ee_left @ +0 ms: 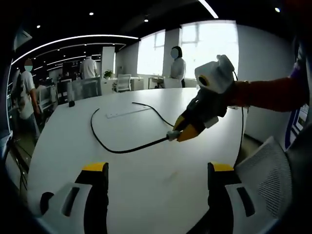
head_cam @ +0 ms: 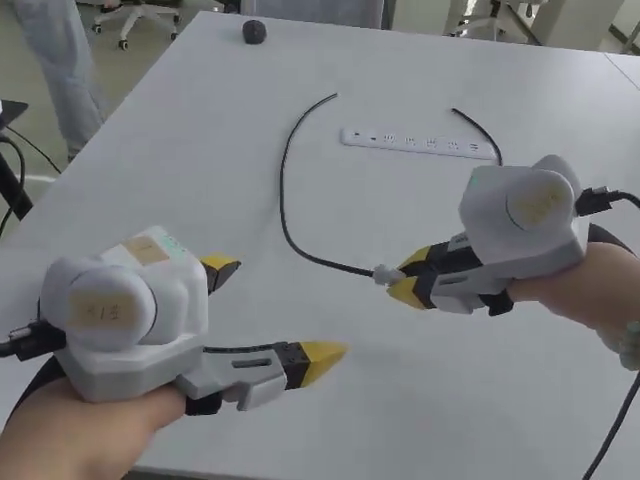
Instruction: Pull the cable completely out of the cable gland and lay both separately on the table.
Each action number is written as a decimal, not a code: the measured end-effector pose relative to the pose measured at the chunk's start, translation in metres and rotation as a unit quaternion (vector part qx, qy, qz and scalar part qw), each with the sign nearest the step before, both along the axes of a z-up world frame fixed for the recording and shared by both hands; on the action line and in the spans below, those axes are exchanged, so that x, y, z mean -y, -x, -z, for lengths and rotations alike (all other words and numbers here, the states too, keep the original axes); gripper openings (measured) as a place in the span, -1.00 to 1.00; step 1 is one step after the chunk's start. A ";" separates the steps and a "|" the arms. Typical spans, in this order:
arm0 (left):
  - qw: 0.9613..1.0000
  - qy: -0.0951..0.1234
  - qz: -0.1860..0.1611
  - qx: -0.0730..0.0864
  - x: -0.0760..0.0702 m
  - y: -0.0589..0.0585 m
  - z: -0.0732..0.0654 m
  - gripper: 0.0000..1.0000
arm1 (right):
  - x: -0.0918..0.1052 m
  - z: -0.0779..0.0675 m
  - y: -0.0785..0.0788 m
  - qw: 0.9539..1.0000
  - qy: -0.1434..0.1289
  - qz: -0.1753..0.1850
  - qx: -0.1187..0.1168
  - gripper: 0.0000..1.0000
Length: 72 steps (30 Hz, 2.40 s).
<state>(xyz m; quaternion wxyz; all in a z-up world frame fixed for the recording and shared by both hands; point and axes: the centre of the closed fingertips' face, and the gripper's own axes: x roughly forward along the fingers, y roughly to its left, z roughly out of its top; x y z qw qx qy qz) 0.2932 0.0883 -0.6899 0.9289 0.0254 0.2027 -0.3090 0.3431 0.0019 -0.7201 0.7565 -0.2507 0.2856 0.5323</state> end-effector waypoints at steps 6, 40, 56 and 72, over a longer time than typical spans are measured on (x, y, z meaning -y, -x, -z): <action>0.999 -0.001 0.022 0.023 0.008 -0.001 -0.018 0.65 | 0.003 -0.023 0.013 1.000 -0.013 -0.001 0.010 -0.83; 0.949 -0.146 0.256 0.114 0.059 -0.006 -0.034 -0.19 | 0.001 -0.045 0.036 1.000 -0.029 -0.003 0.013 -0.83; 0.887 -0.205 0.384 0.154 0.076 -0.011 -0.038 -0.39 | -0.006 -0.049 0.046 0.999 -0.026 -0.020 0.012 -0.83; 0.845 -0.241 0.441 0.183 0.085 -0.003 -0.029 -0.46 | -0.009 -0.054 0.052 0.999 -0.029 -0.030 0.006 -0.83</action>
